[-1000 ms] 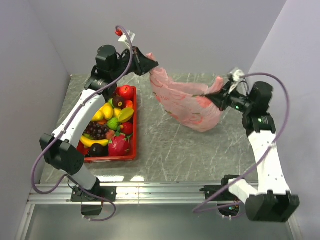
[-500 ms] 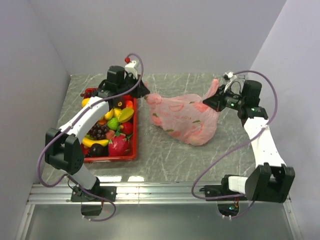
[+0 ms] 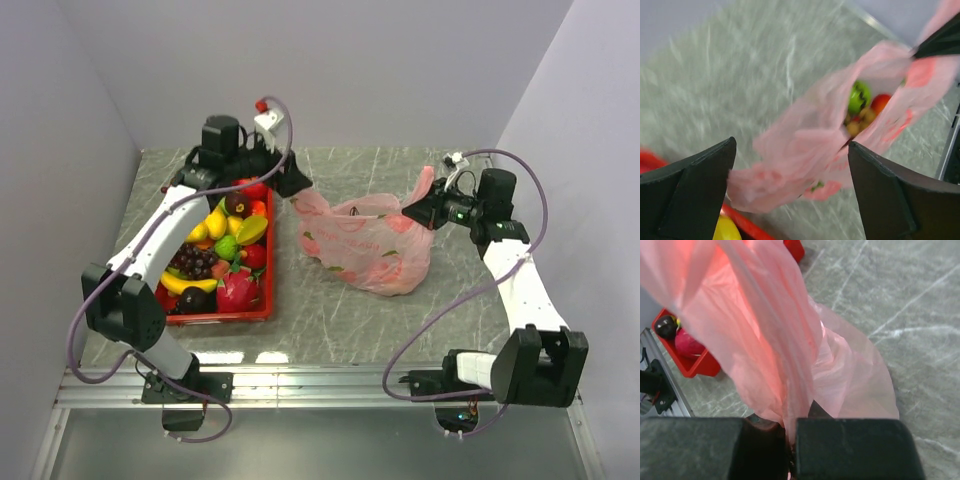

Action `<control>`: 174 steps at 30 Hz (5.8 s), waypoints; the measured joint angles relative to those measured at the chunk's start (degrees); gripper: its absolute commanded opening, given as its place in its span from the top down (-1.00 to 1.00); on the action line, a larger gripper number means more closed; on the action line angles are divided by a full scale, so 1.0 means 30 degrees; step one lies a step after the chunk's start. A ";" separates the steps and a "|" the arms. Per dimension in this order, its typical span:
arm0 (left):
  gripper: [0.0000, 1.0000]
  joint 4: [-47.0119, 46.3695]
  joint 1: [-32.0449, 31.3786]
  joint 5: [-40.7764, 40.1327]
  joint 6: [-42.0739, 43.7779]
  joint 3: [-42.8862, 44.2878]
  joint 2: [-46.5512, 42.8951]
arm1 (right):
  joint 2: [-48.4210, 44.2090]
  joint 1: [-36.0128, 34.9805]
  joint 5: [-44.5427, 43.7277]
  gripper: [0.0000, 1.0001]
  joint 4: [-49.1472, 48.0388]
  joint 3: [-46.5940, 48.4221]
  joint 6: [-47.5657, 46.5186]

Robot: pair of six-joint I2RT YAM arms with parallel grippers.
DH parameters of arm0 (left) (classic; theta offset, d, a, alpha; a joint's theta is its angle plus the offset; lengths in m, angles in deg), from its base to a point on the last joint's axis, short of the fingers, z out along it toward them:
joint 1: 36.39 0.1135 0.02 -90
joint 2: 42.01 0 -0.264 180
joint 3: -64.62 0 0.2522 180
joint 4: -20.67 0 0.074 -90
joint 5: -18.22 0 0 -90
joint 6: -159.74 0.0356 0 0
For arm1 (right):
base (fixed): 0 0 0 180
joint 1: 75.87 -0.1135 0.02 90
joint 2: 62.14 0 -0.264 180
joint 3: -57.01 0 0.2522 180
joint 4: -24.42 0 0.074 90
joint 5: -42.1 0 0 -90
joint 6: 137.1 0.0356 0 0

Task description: Place the fake fruits into the plastic bag and tie a complex knot

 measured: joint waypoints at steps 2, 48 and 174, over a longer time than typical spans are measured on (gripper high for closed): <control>-0.99 0.0233 -0.0393 0.1042 0.1180 0.2178 0.0153 | -0.0554 -0.0153 0.0015 1.00 -0.0051 0.0000 -0.0073; 0.99 -0.0044 -0.7337 0.4969 0.1668 0.3796 0.8291 | -0.2069 -0.0634 -0.0736 1.00 -0.1479 -0.2798 -0.1872; 0.99 0.0364 -0.1392 0.5923 1.4768 -0.6492 -0.5151 | 0.8051 -0.9304 -0.4058 0.57 -0.4262 0.3279 0.0619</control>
